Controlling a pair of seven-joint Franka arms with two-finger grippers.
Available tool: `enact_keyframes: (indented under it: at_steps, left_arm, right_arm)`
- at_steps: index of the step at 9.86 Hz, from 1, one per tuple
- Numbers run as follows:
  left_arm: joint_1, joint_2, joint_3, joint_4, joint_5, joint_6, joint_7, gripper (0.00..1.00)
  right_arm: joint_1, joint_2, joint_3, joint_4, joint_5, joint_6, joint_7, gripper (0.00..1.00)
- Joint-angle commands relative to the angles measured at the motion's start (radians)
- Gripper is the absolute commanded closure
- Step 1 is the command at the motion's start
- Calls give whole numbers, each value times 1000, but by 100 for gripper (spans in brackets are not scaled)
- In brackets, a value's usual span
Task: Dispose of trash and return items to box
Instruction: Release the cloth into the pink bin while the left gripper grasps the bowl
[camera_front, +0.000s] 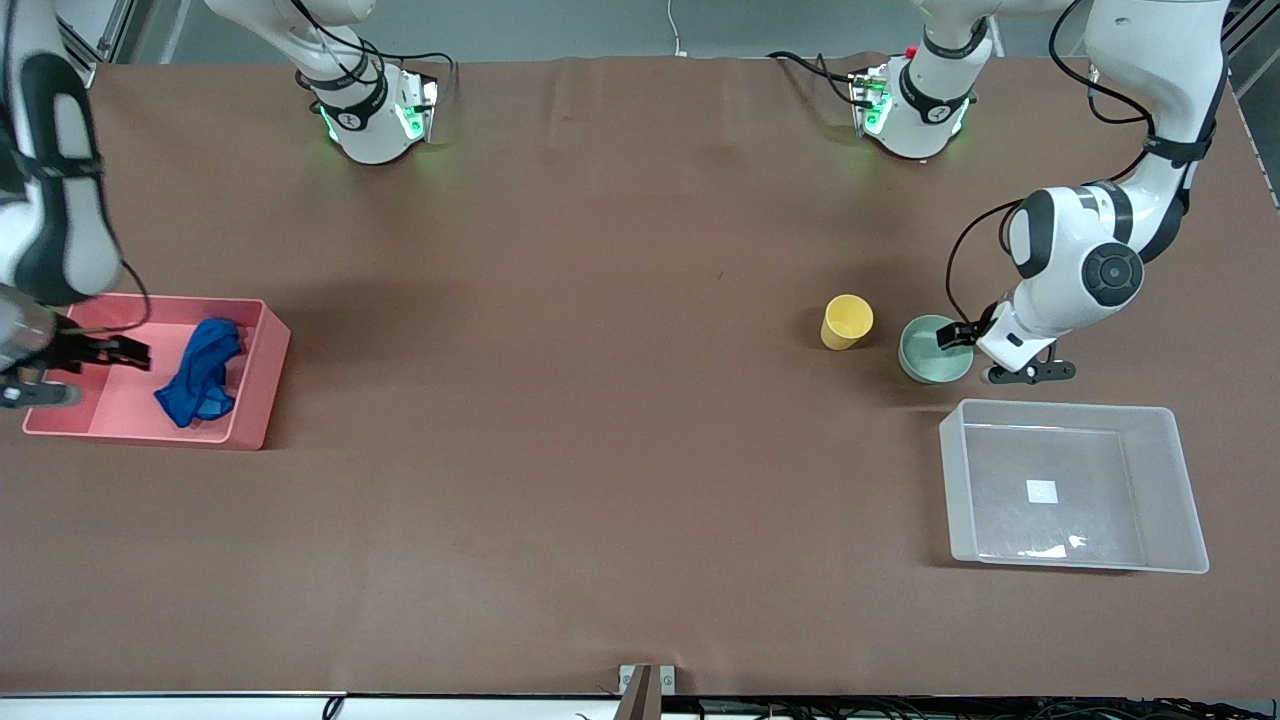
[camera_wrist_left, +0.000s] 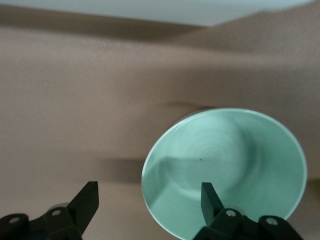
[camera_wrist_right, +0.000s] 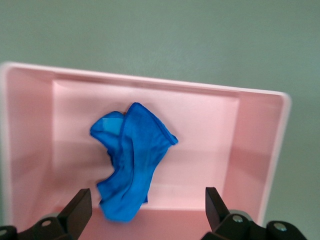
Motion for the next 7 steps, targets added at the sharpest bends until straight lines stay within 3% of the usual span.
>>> enact_keyframes:
  at_steps: [1,2,3,5,7]
  left_arm:
    - [6,45,-3,-9,20,29,10,44]
    - [6,45,-3,-9,20,28,10,78]
    - [6,42,-3,-8,20,26,10,99]
    - [6,32,-5,-8,20,23,11,100]
    - [6,-26,-5,-8,20,-39,11,100]
  right_arm:
    - [-17,-92,105,158,8,-270,154,0]
    - [-18,-94,162,288,7,-420,251,0]
    - [-27,-94,213,390,8,-519,316,0]
    - [-56,-137,299,493,34,-630,382,0]
    - [-55,-236,304,454,100,-675,382,0]
